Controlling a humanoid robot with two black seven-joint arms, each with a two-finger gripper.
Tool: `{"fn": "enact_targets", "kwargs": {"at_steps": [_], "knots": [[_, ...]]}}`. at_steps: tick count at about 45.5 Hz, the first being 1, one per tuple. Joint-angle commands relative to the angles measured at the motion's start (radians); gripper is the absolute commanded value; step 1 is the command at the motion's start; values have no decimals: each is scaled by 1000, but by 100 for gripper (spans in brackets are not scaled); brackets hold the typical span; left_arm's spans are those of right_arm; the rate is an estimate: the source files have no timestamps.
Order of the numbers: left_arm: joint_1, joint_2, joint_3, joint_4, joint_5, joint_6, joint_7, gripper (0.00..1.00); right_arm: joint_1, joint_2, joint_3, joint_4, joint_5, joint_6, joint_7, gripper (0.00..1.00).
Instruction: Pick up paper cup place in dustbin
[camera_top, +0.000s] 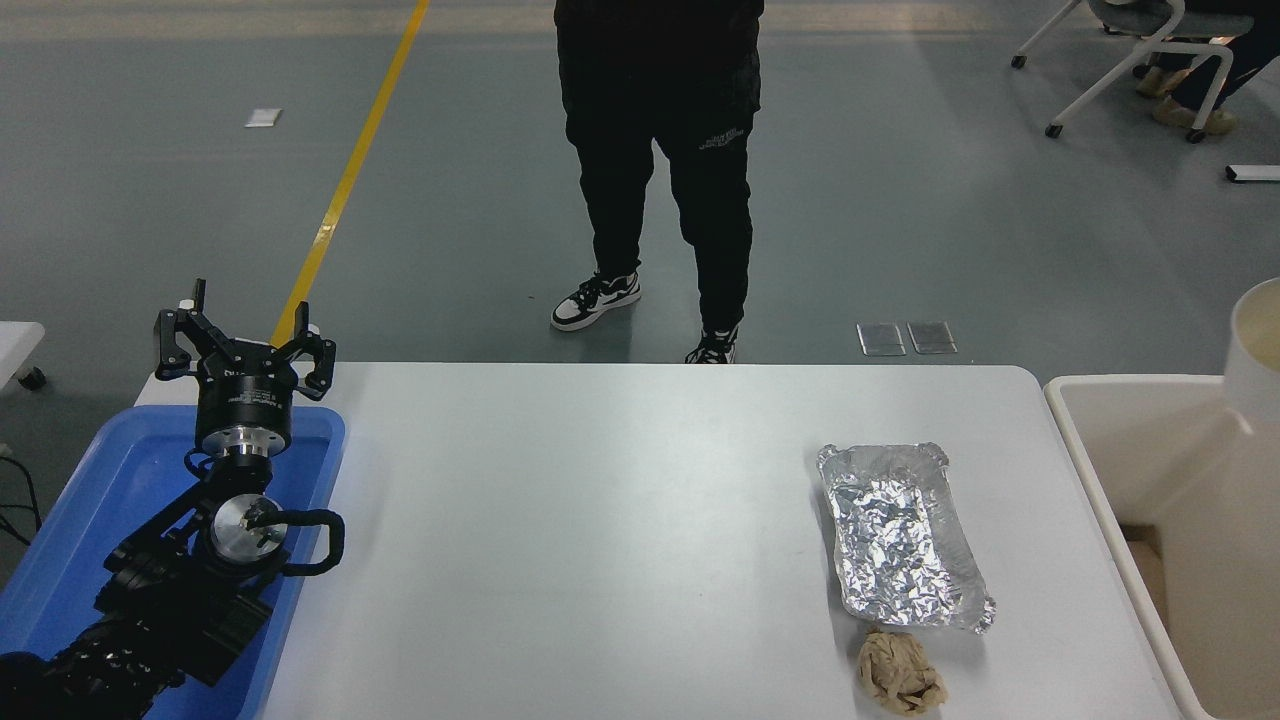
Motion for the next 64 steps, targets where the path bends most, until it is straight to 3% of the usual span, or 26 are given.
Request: {"fn": "enact_targets", "kwargs": {"at_steps": [1, 4, 8, 17, 24, 29, 37, 49, 52, 55, 60, 64], "knots": [[1, 0, 0, 0, -2, 1, -1, 99, -132, -156, -30, -164, -153, -101, 1, 0], [0, 0, 0, 0, -2, 1, -1, 99, -208, -213, -22, -228, -154, -150, 1, 0], [0, 0, 0, 0, -3, 1, -2, 99, -459, -310, 50, -352, -154, -328, 1, 0], [0, 0, 0, 0, -5, 1, -2, 99, -1022, -314, 458, -604, -88, -492, 1, 0], [0, 0, 0, 0, -5, 1, -2, 99, -1411, -215, 863, -789, -19, -517, -1, 0], [0, 0, 0, 0, -5, 1, -2, 99, -1563, -118, 1020, -911, 27, -544, -1, 0], [0, 0, 0, 0, -5, 1, -2, 99, -1655, 2, 1043, -966, 130, -578, -4, 0], [0, -2, 0, 0, -3, 1, -2, 99, -1738, 114, 1052, -1043, 138, -633, -2, 1], [0, -2, 0, 0, -3, 1, -2, 99, -1744, 115, 1053, -1044, 138, -633, -2, 8], [0, -2, 0, 0, -5, 1, -2, 99, -1745, 123, 1053, -1043, 138, -638, -2, 21], [0, -2, 0, 0, -5, 1, -2, 99, -1747, 134, 1060, -1032, 139, -672, 1, 61], [0, 0, 0, 0, -3, 1, -2, 99, -1749, 140, 1072, -1028, 139, -675, -1, 87]]}}
